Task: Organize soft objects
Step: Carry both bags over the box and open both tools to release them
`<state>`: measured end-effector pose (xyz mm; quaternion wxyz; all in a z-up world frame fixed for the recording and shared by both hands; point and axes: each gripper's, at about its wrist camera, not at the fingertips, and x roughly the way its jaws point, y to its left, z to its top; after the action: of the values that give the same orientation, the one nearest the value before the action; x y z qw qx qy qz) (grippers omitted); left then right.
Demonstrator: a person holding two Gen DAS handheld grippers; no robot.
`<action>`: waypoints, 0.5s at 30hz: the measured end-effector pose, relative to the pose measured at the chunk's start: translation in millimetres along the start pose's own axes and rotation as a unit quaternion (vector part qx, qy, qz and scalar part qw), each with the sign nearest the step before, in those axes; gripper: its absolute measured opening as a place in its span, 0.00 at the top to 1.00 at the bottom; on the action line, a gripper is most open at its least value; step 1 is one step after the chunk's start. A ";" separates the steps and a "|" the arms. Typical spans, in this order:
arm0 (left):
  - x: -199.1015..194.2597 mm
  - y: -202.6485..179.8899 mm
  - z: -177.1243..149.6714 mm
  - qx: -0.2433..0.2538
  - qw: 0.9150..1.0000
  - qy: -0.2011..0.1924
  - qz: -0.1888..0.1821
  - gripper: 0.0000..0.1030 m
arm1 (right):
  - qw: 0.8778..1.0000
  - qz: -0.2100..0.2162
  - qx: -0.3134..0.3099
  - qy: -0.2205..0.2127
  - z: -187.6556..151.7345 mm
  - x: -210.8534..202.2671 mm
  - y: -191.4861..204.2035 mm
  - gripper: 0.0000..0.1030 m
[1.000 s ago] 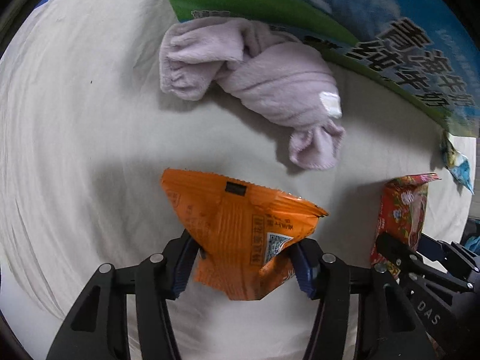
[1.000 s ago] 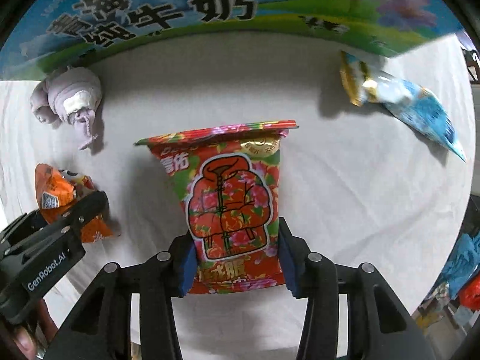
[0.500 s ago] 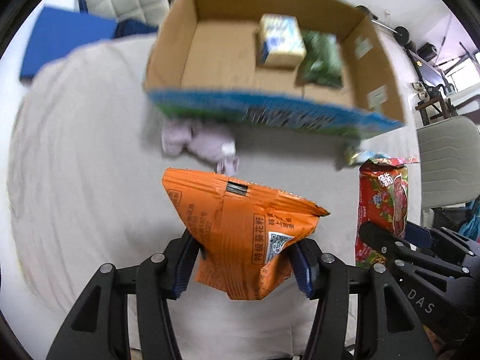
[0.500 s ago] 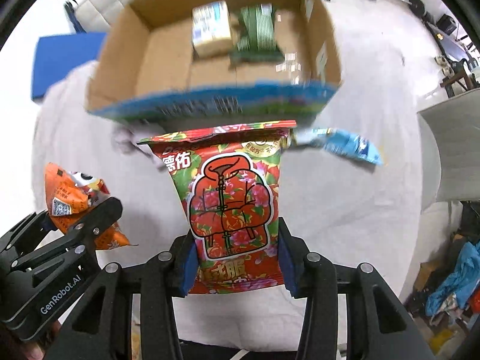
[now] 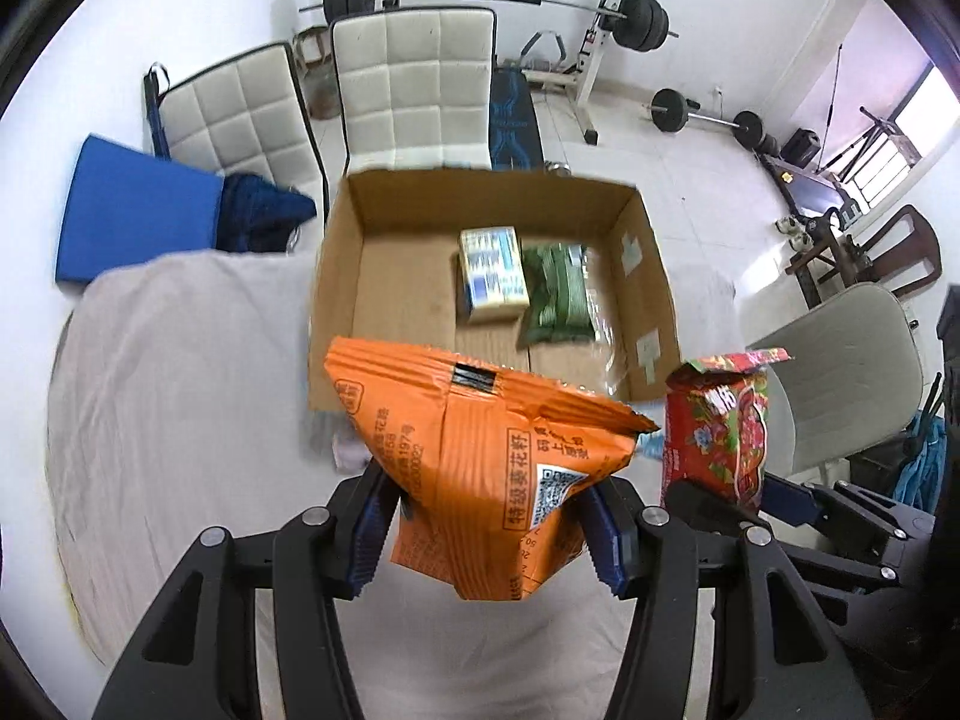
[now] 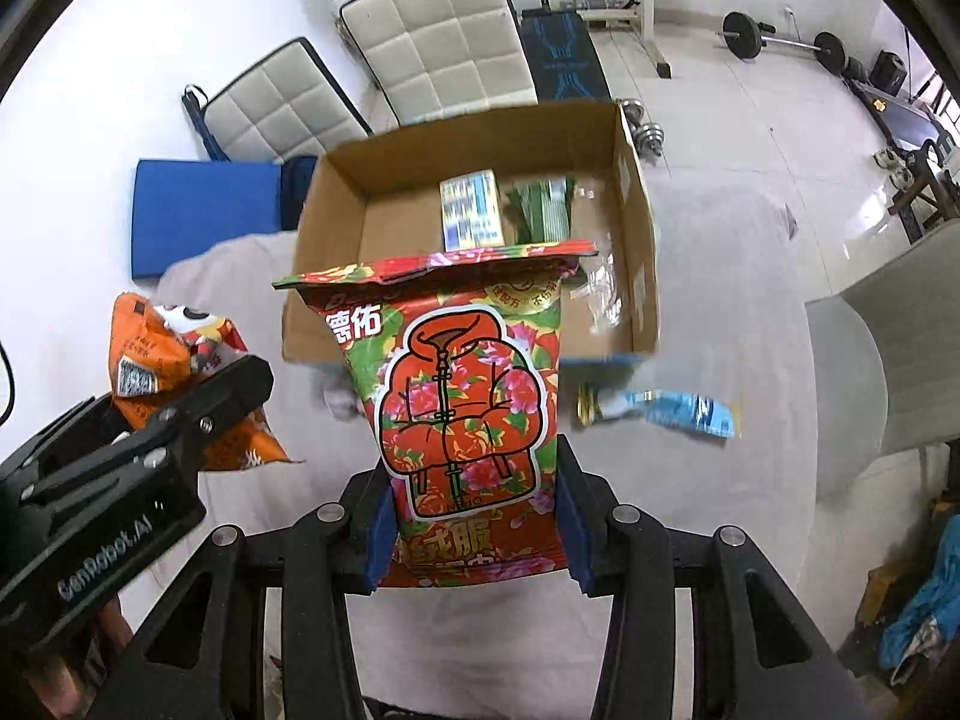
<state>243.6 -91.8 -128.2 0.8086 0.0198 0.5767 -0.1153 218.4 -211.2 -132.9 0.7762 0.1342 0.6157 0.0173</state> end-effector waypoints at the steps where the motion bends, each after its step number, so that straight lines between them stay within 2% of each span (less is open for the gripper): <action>1: 1.1 1.8 6.6 0.004 1.000 -0.001 0.000 0.49 | 1.000 0.000 0.002 -0.004 8.6 -0.7 0.5 0.54; 4: 7.4 9.4 30.3 0.014 1.000 -0.005 0.010 0.49 | 1.000 -0.014 0.003 -0.014 32.5 2.4 0.8 0.54; 7: 28.0 19.8 57.8 0.021 1.000 0.009 0.017 0.49 | 0.999 -0.030 0.011 -0.009 60.3 18.7 -3.5 0.54; 10: 57.6 34.7 84.2 0.020 0.999 0.041 0.017 0.49 | 0.999 -0.049 0.022 0.002 81.5 41.8 -11.4 0.54; 15: 122.2 60.3 116.6 0.012 0.995 0.099 0.024 0.49 | 0.995 -0.075 0.057 0.046 109.3 102.4 -37.1 0.54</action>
<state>402.2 -72.4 -209.9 0.7497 0.0548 0.6518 -0.1007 342.9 -247.7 -216.4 0.7375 0.1312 0.6587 -0.0699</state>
